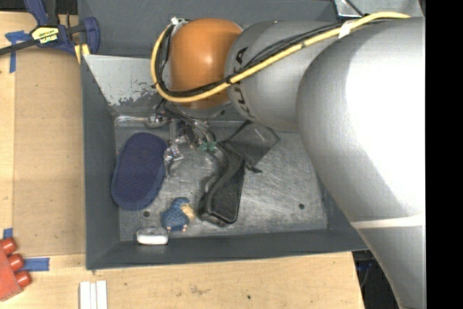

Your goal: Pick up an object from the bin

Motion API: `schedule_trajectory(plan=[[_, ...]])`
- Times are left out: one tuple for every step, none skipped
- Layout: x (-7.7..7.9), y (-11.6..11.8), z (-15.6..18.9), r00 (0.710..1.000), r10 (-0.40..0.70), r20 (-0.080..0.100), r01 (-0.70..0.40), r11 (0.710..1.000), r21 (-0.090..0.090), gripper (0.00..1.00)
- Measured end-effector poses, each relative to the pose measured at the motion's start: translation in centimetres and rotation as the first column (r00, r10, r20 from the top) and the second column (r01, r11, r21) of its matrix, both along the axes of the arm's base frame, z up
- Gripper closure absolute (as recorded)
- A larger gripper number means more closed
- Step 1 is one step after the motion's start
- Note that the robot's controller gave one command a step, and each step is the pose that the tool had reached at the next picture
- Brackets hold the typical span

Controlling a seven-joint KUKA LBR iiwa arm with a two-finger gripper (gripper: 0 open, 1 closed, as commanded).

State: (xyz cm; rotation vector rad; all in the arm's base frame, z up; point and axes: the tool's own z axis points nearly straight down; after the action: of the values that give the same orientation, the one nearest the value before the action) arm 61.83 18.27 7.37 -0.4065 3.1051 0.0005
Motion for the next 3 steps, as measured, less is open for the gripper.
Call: schedule_trajectory(plan=[[-1.3,1.5,0.2,1.0,0.019,-0.008,-0.019,1.0,-0.002,0.0],[-1.2,1.5,0.3,1.0,0.016,-0.004,-0.016,1.0,-0.001,1.0],[-0.5,0.9,7.5,0.998,-0.063,0.001,0.063,0.998,0.002,1.0]])
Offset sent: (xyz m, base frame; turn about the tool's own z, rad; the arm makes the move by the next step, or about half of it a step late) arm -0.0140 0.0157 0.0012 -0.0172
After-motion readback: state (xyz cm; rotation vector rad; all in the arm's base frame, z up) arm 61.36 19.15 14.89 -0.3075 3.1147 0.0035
